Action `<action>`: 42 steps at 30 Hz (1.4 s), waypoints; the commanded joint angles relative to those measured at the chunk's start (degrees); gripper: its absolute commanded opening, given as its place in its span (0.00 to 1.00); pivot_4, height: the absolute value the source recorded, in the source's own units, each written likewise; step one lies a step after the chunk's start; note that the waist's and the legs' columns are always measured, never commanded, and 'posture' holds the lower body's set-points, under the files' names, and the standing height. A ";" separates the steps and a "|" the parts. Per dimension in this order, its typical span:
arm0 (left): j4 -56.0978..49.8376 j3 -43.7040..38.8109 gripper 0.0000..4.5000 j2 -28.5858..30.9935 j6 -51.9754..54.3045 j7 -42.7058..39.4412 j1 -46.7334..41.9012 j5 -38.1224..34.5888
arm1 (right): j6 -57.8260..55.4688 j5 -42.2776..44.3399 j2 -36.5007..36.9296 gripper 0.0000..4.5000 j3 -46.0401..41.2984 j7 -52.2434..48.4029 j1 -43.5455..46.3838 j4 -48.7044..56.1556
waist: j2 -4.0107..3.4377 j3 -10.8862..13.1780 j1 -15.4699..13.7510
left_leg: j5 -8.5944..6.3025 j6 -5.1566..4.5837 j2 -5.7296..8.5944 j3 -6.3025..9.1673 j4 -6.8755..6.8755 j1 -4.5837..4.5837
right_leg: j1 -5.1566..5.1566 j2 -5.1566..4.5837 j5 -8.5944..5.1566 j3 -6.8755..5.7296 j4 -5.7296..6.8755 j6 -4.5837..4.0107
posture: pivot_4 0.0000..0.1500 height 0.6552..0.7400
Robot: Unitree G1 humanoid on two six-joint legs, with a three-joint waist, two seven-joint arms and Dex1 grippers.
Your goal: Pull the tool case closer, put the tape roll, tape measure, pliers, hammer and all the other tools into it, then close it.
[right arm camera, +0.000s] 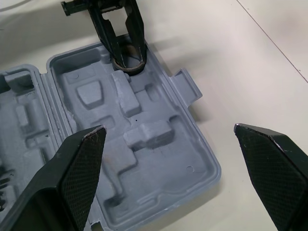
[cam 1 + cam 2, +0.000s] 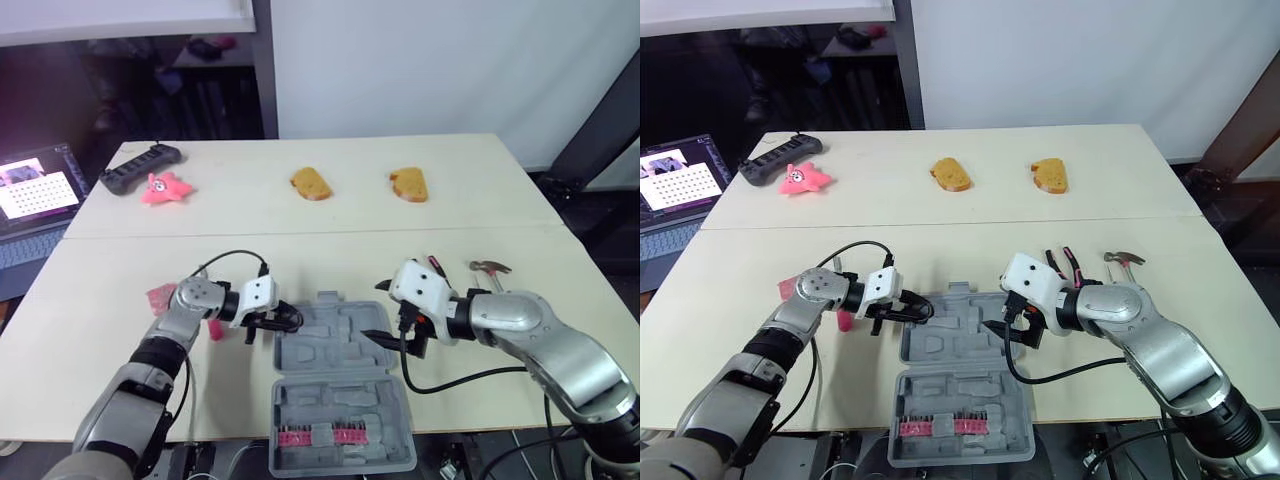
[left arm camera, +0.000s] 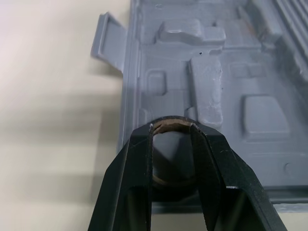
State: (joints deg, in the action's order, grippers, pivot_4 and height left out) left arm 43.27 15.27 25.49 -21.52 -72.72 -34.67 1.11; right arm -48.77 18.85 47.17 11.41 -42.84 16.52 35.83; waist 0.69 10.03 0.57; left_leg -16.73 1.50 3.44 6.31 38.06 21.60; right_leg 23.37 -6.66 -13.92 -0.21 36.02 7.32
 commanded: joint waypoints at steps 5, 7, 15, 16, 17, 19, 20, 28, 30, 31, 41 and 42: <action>3.65 1.59 0.28 0.46 -1.52 1.67 0.13 2.71 | -0.11 0.57 0.24 1.00 -2.08 0.35 0.01 2.19 | -0.01 -0.01 0.08 | 0.00 -0.01 -0.01 -0.01 -0.01 -0.10 | -0.07 0.00 0.00 0.00 0.02 0.00 | 1.00 1.00; 3.23 1.36 0.28 0.61 -1.04 1.28 -0.23 2.22 | -0.06 0.67 0.34 1.00 -2.33 0.28 0.01 2.10 | -0.01 -0.01 0.07 | 0.00 -0.01 -0.01 -0.01 0.00 -0.10 | -0.07 0.00 0.00 0.01 0.02 0.00 | 1.00 1.00; -6.84 -1.38 0.28 4.03 5.97 -4.49 0.35 -3.27 | 0.95 2.37 0.95 1.00 -7.17 -0.21 -2.14 2.25 | 0.00 0.01 0.19 | 0.00 -0.01 -0.02 -0.01 -0.01 -0.05 | -0.02 0.01 0.00 0.01 0.02 0.00 | 1.00 1.00; -8.50 -1.64 0.28 4.70 7.11 -5.00 0.65 -3.82 | 1.15 2.55 1.08 1.00 -7.88 -0.30 -2.64 2.31 | 0.00 0.01 0.17 | 0.00 -0.01 -0.02 -0.01 -0.02 -0.05 | -0.01 0.01 0.00 0.01 0.02 0.00 | 1.00 1.00; -10.58 -1.99 0.28 5.34 8.37 -5.42 1.07 -4.51 | 1.39 2.78 1.24 1.00 -8.74 -0.41 -3.29 2.42 | 0.00 0.01 0.13 | 0.00 -0.01 -0.02 -0.01 -0.02 -0.02 | 0.01 0.01 0.00 0.01 0.02 0.00 | 1.00 1.00; -15.84 -3.75 0.28 6.77 13.05 -6.11 2.04 -7.52 | 2.10 3.23 1.63 1.00 -11.20 -0.57 -4.97 2.36 | 0.00 0.01 0.08 | 0.00 -0.01 -0.03 -0.01 -0.02 -0.02 | 0.00 0.00 0.00 0.01 0.01 0.00 | 1.00 1.00; -18.45 -4.75 0.28 7.55 15.57 -6.20 2.62 -9.04 | 2.49 3.40 1.80 1.00 -12.55 -0.59 -5.94 2.33 | 0.00 0.02 0.01 | 0.00 -0.01 -0.04 -0.01 -0.02 -0.02 | 0.00 0.00 0.00 0.02 0.01 0.00 | 1.00 1.00; -26.34 -17.40 0.28 22.60 27.89 -3.98 12.96 -15.14 | 9.41 3.92 2.49 1.00 -33.59 -5.25 -29.01 5.11 | -0.07 0.05 0.24 | -0.02 -0.03 -0.12 -0.07 -0.14 -0.06 | 0.04 0.05 -0.01 0.06 -0.01 -0.01 | 1.00 1.00; -19.98 -20.63 0.28 27.49 24.65 -2.24 16.34 -13.32 | 13.07 3.42 0.26 1.00 -40.06 -6.91 -36.63 4.40 | -0.08 0.06 0.24 | -0.03 -0.04 -0.15 -0.10 -0.17 -0.13 | 0.00 0.08 -0.02 0.09 0.00 -0.02 | 1.00 1.00; -16.01 -22.28 0.28 29.36 23.08 -1.37 17.49 -12.84 | 14.66 3.88 -1.37 1.00 -42.96 -7.45 -39.38 3.68 | -0.07 0.06 0.15 | -0.03 -0.04 -0.16 -0.10 -0.17 -0.13 | -0.01 0.08 -0.02 0.09 -0.01 -0.02 | 1.00 1.00; 8.47 -26.09 0.99 35.94 9.83 2.59 20.70 -9.70 | 27.60 2.92 -3.84 1.00 -56.81 -14.07 -49.89 -8.56 | -0.05 0.06 -0.26 | -0.06 -0.05 -0.20 -0.10 -0.17 -0.16 | -0.12 -0.08 -0.04 0.06 -0.08 0.02 | 1.00 1.00; 8.80 -26.45 0.99 35.82 9.59 2.45 20.79 -10.00 | 28.13 2.95 -3.64 1.00 -56.90 -14.35 -49.81 -9.33 | -0.05 0.06 -0.22 | -0.06 -0.05 -0.20 -0.10 -0.17 -0.16 | -0.11 -0.08 -0.04 0.06 -0.07 0.02 | 1.00 1.00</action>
State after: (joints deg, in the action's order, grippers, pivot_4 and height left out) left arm 51.88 -9.80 59.50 -10.49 -70.44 -13.67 -8.73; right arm -22.47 21.55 42.78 -43.59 -56.44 -33.20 26.73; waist 0.64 10.09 0.35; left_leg -16.79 1.45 3.24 6.21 37.90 21.44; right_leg 23.26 -6.74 -13.96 -0.15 35.95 7.35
